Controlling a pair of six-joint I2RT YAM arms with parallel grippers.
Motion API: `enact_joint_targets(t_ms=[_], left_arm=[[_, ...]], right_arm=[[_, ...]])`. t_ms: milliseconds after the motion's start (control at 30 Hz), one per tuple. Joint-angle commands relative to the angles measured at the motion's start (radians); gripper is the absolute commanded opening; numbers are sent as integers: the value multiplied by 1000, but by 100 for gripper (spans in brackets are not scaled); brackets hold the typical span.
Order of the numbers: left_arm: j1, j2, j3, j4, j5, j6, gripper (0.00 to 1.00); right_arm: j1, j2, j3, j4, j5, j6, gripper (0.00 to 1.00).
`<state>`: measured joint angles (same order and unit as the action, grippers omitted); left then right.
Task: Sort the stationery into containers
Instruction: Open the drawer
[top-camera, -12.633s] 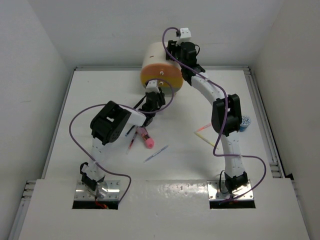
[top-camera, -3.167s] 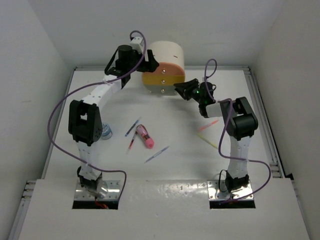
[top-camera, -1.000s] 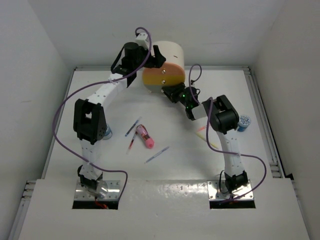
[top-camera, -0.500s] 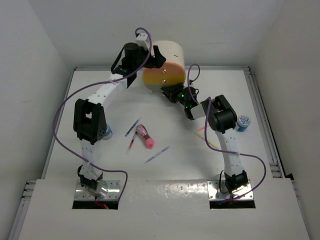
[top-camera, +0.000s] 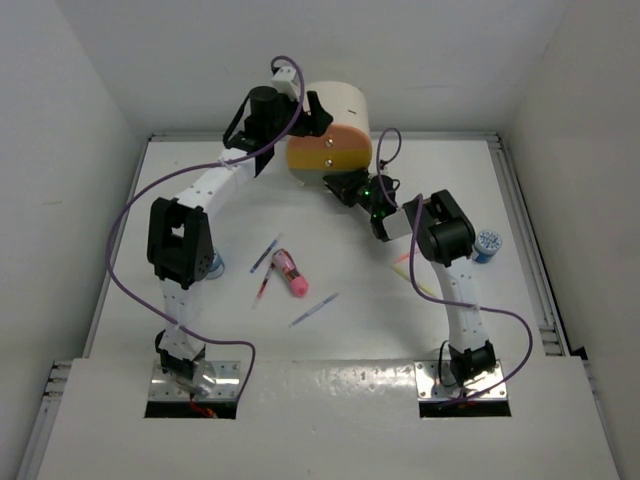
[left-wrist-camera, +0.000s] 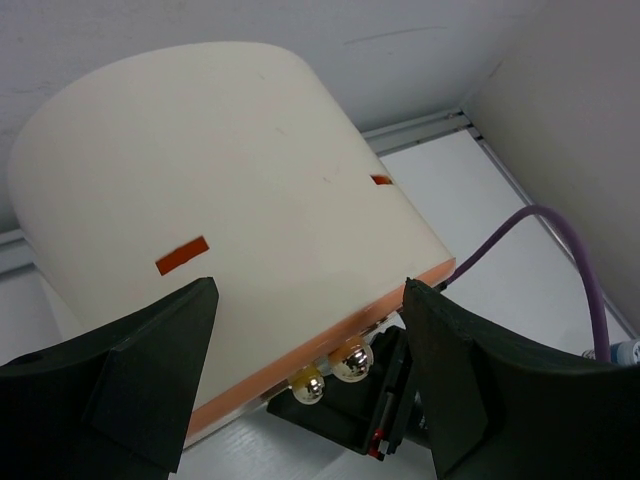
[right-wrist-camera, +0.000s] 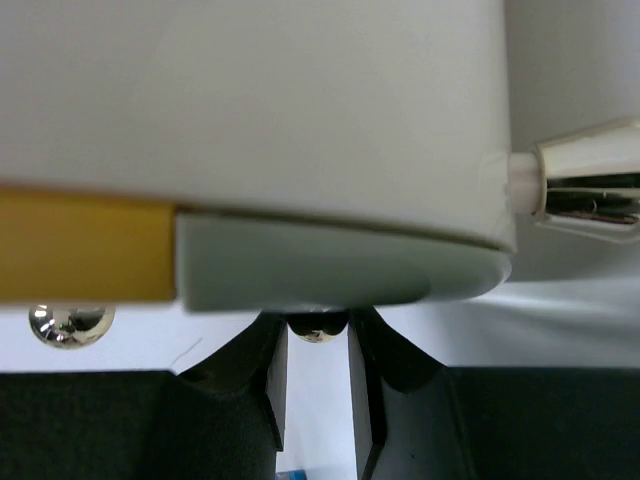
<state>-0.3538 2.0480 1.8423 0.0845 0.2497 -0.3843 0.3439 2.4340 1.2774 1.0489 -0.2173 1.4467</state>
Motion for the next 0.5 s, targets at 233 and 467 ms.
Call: enact_joint_targets(t_ms=[233,467], left_arm=[[-28,-6,6,-43,-9,-33,81],[-24,-29,6,-8,28,-10,84]], right_arm=[[-8,-116,-101,111,-36,-39,0],[-6,-135,-122,115,-60,-34,0]])
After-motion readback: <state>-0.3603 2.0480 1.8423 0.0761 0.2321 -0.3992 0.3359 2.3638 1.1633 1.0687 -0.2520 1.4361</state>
